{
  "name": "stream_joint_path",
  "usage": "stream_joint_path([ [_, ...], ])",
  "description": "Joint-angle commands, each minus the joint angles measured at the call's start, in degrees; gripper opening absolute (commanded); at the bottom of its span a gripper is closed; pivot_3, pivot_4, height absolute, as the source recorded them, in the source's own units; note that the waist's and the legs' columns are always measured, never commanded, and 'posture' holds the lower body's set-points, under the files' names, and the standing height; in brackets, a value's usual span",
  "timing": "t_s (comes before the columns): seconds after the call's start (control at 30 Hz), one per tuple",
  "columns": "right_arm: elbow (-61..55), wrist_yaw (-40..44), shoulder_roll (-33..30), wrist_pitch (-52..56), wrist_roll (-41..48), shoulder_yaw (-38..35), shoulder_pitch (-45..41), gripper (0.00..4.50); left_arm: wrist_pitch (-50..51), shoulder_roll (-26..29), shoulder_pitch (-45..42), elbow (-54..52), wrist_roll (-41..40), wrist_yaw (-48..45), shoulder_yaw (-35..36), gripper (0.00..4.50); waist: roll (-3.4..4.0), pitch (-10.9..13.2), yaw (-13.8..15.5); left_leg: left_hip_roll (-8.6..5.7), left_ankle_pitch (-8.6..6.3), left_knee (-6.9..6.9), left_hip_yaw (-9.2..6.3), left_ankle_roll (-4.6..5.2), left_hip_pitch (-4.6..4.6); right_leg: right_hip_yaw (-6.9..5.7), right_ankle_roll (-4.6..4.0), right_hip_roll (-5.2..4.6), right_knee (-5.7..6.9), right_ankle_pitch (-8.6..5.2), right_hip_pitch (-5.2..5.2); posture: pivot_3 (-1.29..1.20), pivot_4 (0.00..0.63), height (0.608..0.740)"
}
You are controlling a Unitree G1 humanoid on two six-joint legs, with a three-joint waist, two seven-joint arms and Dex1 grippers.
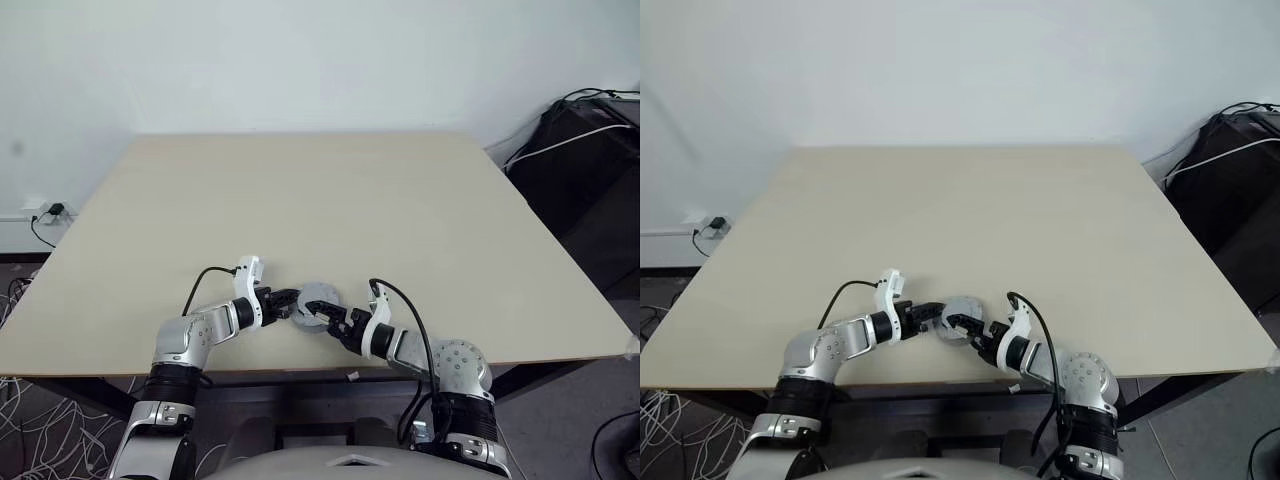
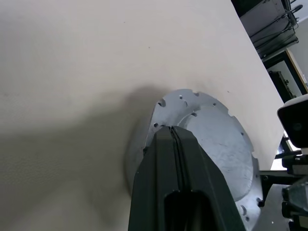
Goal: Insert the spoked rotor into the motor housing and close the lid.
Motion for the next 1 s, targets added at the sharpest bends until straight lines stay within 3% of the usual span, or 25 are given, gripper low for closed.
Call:
stream_joint_path([
  [0.03, -1.1, -0.8, 3.5, -3.0, 2.0, -0.9, -2.6, 4.48, 1.7, -0.6, 1.1, 1.2, 0.9, 0.2, -2.1, 0.0, 0.0, 0.0, 0.0, 0.0, 0.0, 0.0, 0.0, 0.0, 0.0, 0.0, 0.01, 0.0, 0.0, 0.0, 0.0, 0.0, 0.0, 0.74],
  [0.23, -1.6, -1.6, 3.0, -4.4, 2.5, -0.7, -1.9, 4.48, 1.7, -0.7, 1.4, 1.1, 0.9, 0.2, -2.2, 0.0, 0.0, 0.0, 0.1, 0.01, -0.13, 0.02, 0.0, -0.23, 0.02, -0.02, 0.04, 0.01, 0.01, -0.01, 0.03, 0.0, 0.0, 0.74],
  [0.53, -3.9, -1.8, 1.7, -3.2, 3.4, 0.5, -0.6, 2.12, 1.8, -0.8, 1.5, 0.8, 1.0, 0.3, -2.4, 0.0, 0.04, 0.1, 0.4, 0.01, -0.02, 0.0, 0.0, -0.03, 0.01, 0.0, 0.09, 0.03, 0.0, -0.05, 0.02, 0.0, 0.0, 0.74],
  [1.0, -3.9, -2.1, 1.6, -3.6, 2.9, 0.9, 0.6, 2.09, 1.2, -2.2, 3.2, -2.8, -0.7, 0.7, 0.3, 0.0, 0.02, 0.1, 0.3, 0.02, -0.03, -0.02, 0.01, -0.06, 0.01, 0.0, 0.08, 0.03, 0.0, -0.05, 0.0, 0.0, 0.0, 0.74],
])
